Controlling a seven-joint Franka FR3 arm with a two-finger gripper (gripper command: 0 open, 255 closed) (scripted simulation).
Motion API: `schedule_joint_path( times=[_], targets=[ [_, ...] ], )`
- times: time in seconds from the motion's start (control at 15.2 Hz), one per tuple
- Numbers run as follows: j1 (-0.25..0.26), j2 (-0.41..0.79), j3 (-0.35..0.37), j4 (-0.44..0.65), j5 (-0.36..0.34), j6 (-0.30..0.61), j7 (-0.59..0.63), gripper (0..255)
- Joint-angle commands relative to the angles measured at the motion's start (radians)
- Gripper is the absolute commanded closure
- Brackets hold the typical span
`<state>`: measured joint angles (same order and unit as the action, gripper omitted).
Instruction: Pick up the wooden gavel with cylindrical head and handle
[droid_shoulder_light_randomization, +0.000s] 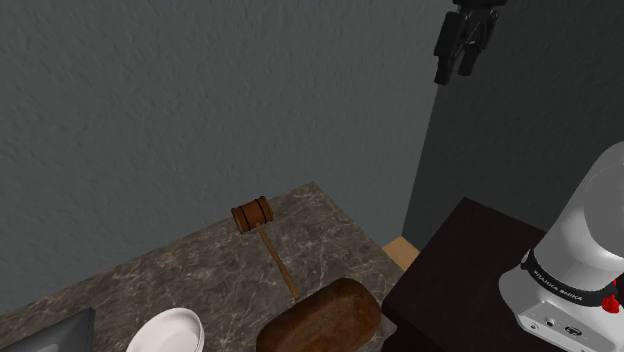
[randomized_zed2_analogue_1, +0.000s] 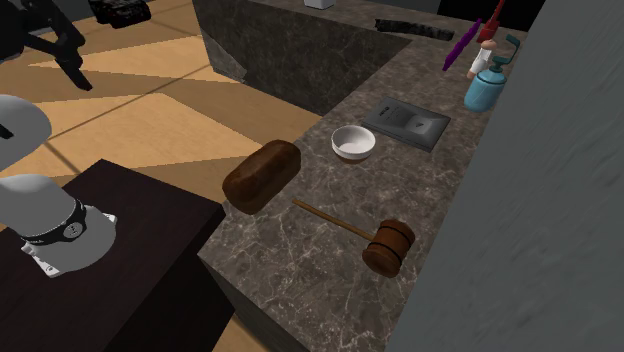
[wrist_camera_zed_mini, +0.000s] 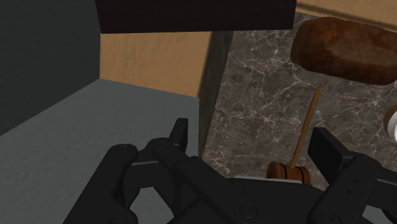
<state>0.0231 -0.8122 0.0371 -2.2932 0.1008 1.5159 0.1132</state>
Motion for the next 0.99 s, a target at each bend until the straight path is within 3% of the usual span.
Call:
schedule_joint_path(
  times=[0.0,0.46,0.92],
  targets=[
    [0.000,0.000,0.000,0.000,0.000,0.000,0.000,0],
    [0.016,0.108,0.101,-0.104,0.052,0.224,0.090,0],
    [0.025,0.288,0.202,-0.139,0.079,0.452,0.184,0]
  ],
)
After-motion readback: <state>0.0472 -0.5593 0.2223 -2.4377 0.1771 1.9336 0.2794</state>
